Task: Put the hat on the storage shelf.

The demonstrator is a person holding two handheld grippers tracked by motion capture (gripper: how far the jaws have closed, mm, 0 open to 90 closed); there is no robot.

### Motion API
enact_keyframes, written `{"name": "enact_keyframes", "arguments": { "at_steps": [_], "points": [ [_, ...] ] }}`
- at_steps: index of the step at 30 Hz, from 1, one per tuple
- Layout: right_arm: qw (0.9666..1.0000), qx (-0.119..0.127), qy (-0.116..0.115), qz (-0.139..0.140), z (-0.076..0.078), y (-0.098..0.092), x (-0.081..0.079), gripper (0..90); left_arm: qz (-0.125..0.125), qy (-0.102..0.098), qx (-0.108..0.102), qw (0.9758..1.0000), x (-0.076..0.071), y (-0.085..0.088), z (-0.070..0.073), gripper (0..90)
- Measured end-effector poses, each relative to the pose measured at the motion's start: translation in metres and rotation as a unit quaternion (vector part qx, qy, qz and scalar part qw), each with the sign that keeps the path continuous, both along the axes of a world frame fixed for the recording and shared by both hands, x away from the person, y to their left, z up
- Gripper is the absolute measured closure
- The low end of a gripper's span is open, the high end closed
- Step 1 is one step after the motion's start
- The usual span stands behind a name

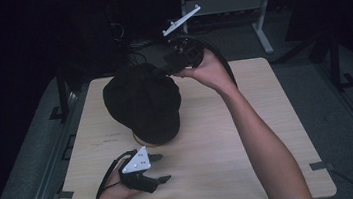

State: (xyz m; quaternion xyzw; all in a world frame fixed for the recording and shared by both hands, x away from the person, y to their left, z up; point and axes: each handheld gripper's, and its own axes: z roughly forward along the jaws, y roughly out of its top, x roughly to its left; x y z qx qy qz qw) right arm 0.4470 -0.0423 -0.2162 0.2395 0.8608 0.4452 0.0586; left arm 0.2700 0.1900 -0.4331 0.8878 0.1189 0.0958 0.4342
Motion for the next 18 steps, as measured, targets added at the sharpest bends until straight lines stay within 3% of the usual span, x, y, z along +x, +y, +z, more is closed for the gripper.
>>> {"name": "enact_keyframes", "arguments": {
  "at_steps": [9,14,18],
  "points": [
    [0.9999,-0.002,0.0,-0.013,-0.002,-0.017,-0.008,25.4,0.007,-0.001,-0.005,1.0,-0.001,0.002,0.001,28.7],
    [0.9998,0.0,0.002,-0.019,-0.004,-0.025,-0.014,25.4,0.006,0.01,-0.028,0.9995,-0.001,0.005,0.002,27.8],
    [0.9997,-0.003,0.004,-0.024,-0.006,-0.032,-0.019,24.9,0.008,0.009,-0.026,0.9996,-0.001,0.004,0.002,27.4]
  ]
}}
